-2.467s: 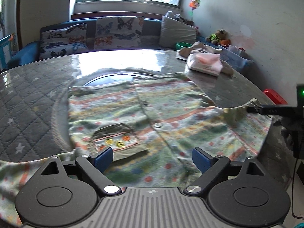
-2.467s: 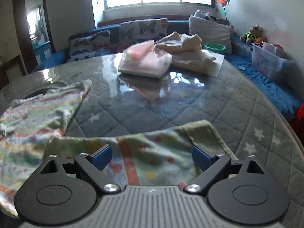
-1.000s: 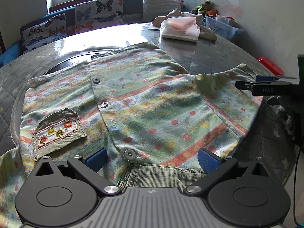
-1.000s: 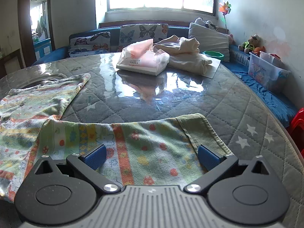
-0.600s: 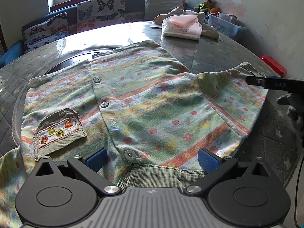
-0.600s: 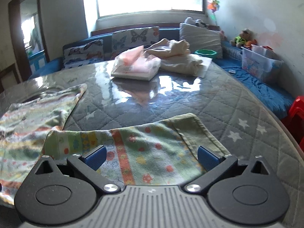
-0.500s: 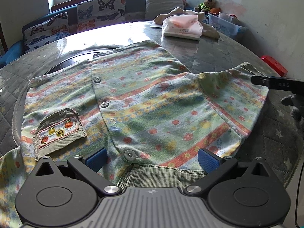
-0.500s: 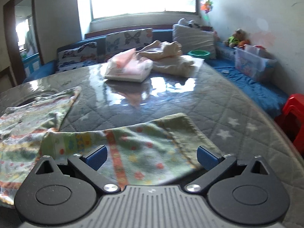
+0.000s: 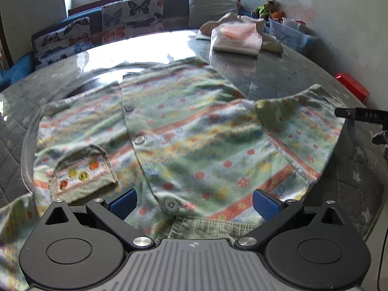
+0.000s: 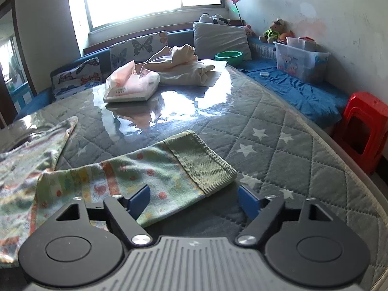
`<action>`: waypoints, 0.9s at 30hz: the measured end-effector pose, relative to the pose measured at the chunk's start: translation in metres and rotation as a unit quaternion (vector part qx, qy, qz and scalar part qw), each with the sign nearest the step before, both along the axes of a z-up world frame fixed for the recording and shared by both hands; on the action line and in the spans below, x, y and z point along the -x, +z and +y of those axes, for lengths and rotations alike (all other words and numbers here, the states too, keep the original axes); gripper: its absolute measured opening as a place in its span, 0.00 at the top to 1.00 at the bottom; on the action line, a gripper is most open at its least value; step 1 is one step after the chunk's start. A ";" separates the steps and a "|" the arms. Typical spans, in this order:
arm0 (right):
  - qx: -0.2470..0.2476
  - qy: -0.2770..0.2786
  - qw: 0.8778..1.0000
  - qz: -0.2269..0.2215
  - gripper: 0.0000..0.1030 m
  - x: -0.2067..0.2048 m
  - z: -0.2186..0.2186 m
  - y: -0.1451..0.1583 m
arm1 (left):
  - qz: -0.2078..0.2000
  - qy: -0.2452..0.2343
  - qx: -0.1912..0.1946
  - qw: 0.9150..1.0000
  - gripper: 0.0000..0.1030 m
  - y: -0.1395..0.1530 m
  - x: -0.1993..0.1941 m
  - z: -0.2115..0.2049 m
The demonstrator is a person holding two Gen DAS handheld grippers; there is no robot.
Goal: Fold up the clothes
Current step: 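Grasp the corduroy sleeve cuff with the right tool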
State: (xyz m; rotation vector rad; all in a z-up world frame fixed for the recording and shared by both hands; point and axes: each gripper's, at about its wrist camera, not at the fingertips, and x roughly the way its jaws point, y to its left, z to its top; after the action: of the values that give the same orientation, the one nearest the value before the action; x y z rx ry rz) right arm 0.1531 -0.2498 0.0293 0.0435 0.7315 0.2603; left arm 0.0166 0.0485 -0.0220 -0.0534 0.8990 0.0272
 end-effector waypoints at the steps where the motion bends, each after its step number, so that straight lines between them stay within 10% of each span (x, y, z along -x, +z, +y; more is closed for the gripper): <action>1: -0.001 -0.002 1.000 0.000 0.27 -0.001 0.000 0.000 | -0.004 -0.001 0.000 1.000 0.00 0.003 0.000 0.000; 12: 0.015 -0.035 0.999 0.003 0.49 -0.015 -0.003 0.001 | -0.010 -0.011 -0.006 1.000 0.00 0.011 -0.009 -0.003; 20: 0.008 -0.026 1.000 0.008 0.85 -0.018 -0.002 0.002 | -0.008 -0.029 -0.007 1.000 0.00 0.011 -0.015 -0.015; 27: -0.037 -0.022 0.999 -0.003 0.91 -0.012 -0.007 0.014 | -0.003 -0.039 -0.011 0.999 0.00 0.008 -0.023 -0.024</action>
State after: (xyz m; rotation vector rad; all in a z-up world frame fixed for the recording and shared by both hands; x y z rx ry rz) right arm 0.1656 -0.2565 0.0436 0.1296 0.7145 0.2452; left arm 0.0398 0.0244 -0.0136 0.0029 0.8932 -0.0357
